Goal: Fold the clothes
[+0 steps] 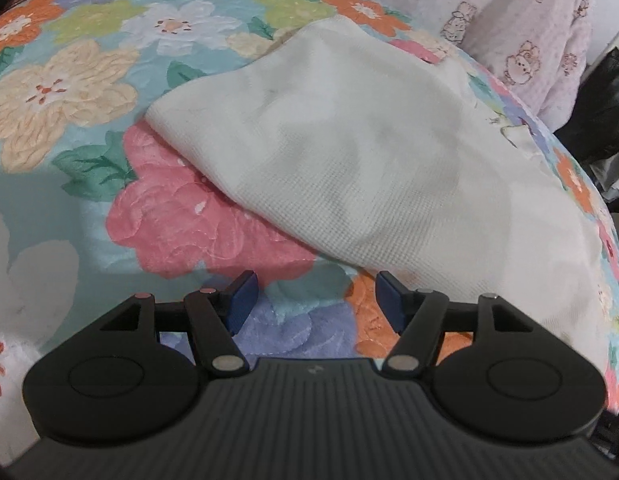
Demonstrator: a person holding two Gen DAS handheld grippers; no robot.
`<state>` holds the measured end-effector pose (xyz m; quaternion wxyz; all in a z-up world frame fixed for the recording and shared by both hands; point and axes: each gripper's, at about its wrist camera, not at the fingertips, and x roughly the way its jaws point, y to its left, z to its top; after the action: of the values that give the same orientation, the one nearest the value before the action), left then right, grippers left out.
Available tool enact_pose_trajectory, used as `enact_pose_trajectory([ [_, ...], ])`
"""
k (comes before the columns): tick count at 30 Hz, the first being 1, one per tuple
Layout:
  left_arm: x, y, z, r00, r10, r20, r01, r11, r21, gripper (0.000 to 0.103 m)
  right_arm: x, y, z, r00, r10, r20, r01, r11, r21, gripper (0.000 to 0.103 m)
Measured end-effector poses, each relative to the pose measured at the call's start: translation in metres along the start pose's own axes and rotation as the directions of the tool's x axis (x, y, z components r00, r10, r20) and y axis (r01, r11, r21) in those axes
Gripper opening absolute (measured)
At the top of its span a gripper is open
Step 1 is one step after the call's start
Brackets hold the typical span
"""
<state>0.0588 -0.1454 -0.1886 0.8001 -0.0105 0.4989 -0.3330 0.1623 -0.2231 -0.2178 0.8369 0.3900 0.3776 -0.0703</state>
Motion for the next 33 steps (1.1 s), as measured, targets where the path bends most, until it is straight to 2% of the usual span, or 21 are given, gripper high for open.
enact_pose_trajectory([
  [4, -0.002, -0.001, -0.002, 1.0, -0.01, 0.008, 0.01, 0.999, 0.033, 0.064, -0.007, -0.011, 0.006, 0.994, -0.059, 0.094, 0.059, 0.998, 0.011, 0.062],
  [9, -0.005, 0.0, -0.005, 0.999, -0.031, 0.034, 0.029, 0.998, 0.058, 0.064, -0.014, -0.015, 0.011, 0.986, -0.025, 0.162, 0.023, 1.0, 0.015, 0.062],
  [12, -0.007, 0.013, 0.0, 0.998, 0.007, 0.066, -0.005, 1.0, -0.03, 0.065, -0.016, -0.013, 0.013, 0.983, 0.028, 0.18, -0.028, 1.0, -0.002, 0.062],
  [15, -0.01, 0.027, 0.007, 0.995, -0.025, 0.092, 0.035, 0.994, -0.107, 0.065, -0.018, -0.008, 0.013, 0.981, 0.058, 0.183, -0.053, 0.998, -0.032, 0.062],
  [18, -0.014, 0.027, 0.008, 0.992, -0.066, 0.106, 0.076, 0.992, -0.1, 0.065, -0.018, -0.006, 0.009, 0.985, 0.05, 0.163, -0.045, 0.998, -0.039, 0.062],
  [21, -0.012, 0.028, 0.007, 0.989, -0.123, 0.084, 0.132, 0.986, -0.106, 0.065, -0.013, -0.015, 0.003, 0.992, 0.08, 0.099, -0.088, 0.993, 0.08, 0.062],
  [23, -0.008, 0.032, 0.007, 0.983, -0.168, 0.07, 0.176, 0.975, -0.136, 0.064, -0.005, -0.025, -0.002, 0.989, 0.138, 0.061, -0.147, 0.97, 0.192, 0.062],
  [25, -0.003, 0.037, 0.01, 0.981, -0.183, 0.061, 0.19, 0.967, -0.169, 0.065, 0.001, -0.033, -0.005, 0.983, 0.178, 0.041, -0.183, 0.943, 0.28, 0.062],
  [27, 0.002, 0.041, 0.014, 0.982, -0.178, 0.069, 0.188, 0.963, -0.192, 0.065, -0.001, -0.034, -0.005, 0.987, 0.146, 0.068, -0.159, 0.946, 0.284, 0.062],
  [29, 0.006, 0.046, 0.02, 0.981, -0.17, 0.089, 0.186, 0.959, -0.213, 0.065, -0.011, -0.035, -0.003, 0.986, 0.073, 0.149, -0.113, 0.954, 0.277, 0.063],
  [31, 0.012, 0.054, 0.026, 0.977, -0.178, 0.113, 0.202, 0.947, -0.251, 0.065, -0.021, -0.038, -0.002, 0.968, -0.029, 0.25, -0.046, 0.957, 0.288, 0.067],
  [33, 0.021, 0.057, 0.035, 0.984, -0.121, 0.134, 0.152, 0.956, -0.252, 0.065, -0.018, -0.047, 0.003, 0.938, -0.125, 0.325, 0.008, 0.941, 0.338, 0.074],
])
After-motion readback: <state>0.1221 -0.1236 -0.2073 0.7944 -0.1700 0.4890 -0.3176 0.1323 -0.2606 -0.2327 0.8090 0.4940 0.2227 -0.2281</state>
